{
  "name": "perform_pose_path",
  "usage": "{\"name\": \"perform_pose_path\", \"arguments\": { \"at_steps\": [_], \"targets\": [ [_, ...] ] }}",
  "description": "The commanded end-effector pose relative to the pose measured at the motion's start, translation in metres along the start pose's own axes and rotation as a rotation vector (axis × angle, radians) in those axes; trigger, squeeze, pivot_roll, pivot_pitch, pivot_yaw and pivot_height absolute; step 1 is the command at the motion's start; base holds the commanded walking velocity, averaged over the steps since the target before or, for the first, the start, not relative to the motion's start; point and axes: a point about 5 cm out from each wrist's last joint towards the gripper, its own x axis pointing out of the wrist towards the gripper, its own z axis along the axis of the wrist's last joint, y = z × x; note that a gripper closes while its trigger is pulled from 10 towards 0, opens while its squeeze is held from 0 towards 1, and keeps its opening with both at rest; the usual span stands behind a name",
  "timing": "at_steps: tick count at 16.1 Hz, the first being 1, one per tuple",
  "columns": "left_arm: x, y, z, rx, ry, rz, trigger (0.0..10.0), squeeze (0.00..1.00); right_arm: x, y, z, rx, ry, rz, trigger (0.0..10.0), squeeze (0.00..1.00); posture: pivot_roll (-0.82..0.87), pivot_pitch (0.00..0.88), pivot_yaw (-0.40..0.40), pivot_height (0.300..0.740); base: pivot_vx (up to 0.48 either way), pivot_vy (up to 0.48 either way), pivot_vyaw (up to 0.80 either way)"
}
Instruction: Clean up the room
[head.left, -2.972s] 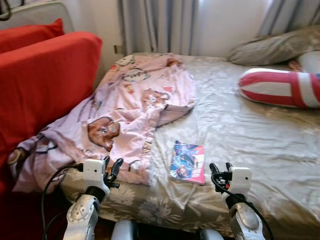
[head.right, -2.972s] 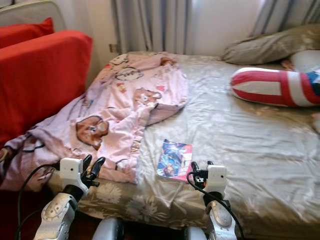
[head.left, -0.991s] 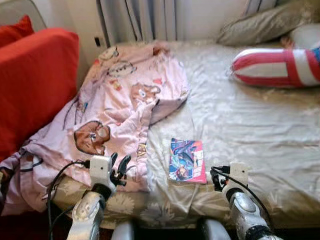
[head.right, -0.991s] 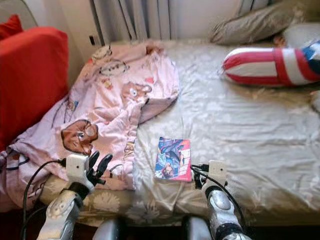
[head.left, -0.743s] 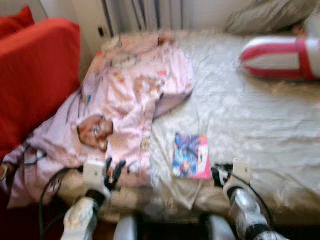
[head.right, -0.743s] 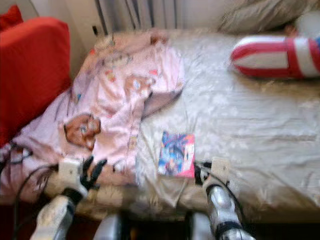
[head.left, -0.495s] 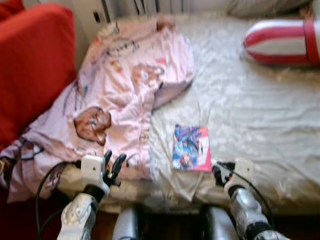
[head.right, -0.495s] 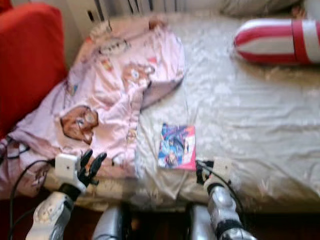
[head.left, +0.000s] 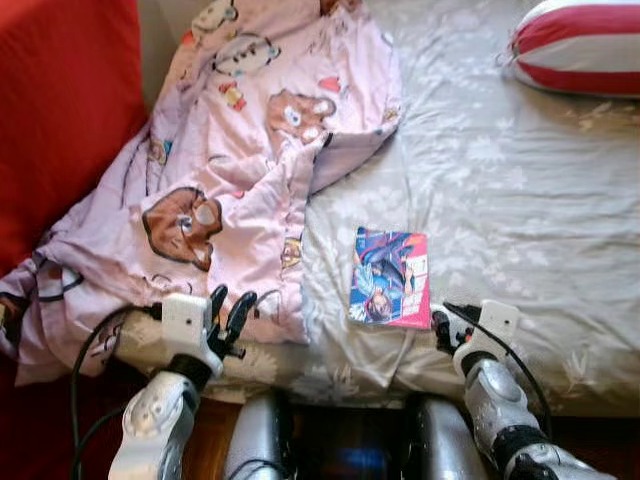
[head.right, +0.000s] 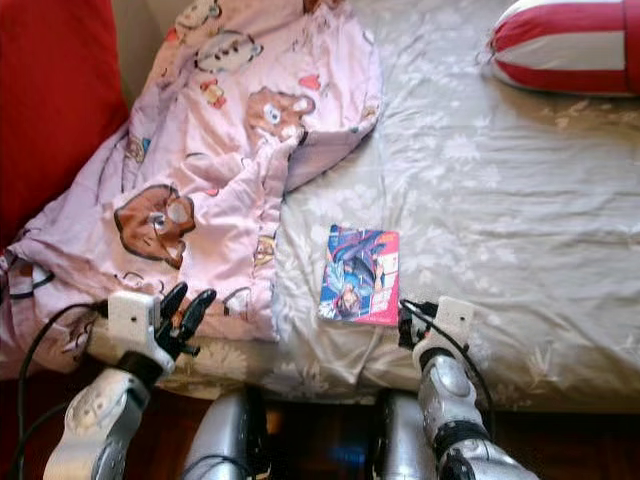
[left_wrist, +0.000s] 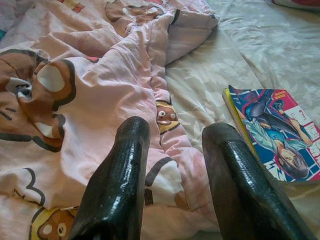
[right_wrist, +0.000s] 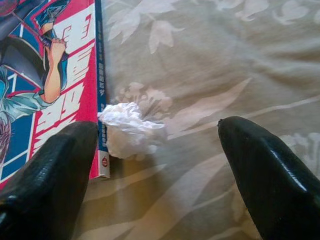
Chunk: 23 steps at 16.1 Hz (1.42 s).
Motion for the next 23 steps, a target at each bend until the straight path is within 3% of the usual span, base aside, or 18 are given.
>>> {"name": "perform_pose_path", "arguments": {
  "at_steps": [1, 2, 3, 4, 23],
  "targets": [
    [-0.006, 0.004, 0.0, 0.013, 0.019, 0.015, 10.0, 0.0, -0.002, 0.002, -0.011, 0.018, 0.047, 0.005, 10.0, 0.0, 0.16, 0.303, 0.088, 0.611, 0.0, 0.0, 0.0],
    [-0.008, 0.005, 0.001, 0.018, 0.024, 0.017, 10.0, 0.0, -0.002, 0.003, -0.011, 0.02, 0.049, 0.011, 10.0, 0.0, 0.17, 0.301, 0.087, 0.611, 0.0, 0.0, 0.0],
    [-0.01, 0.006, 0.0, 0.02, 0.028, 0.022, 10.0, 0.0, -0.002, 0.005, -0.011, 0.009, 0.051, 0.025, 3.8, 0.0, 0.17, 0.3, 0.086, 0.611, 0.0, 0.0, 0.0],
    [-0.013, 0.01, -0.001, 0.027, 0.037, 0.035, 10.0, 0.0, -0.002, 0.009, -0.011, -0.013, 0.05, 0.048, 0.0, 0.0, 0.17, 0.296, 0.081, 0.611, 0.0, 0.0, 0.0],
    [-0.02, 0.018, -0.006, 0.059, 0.079, 0.053, 10.0, 0.0, -0.001, 0.003, -0.008, -0.009, 0.054, 0.021, 0.0, 0.0, 0.17, 0.285, 0.085, 0.611, 0.0, 0.0, 0.0]
  ]
}}
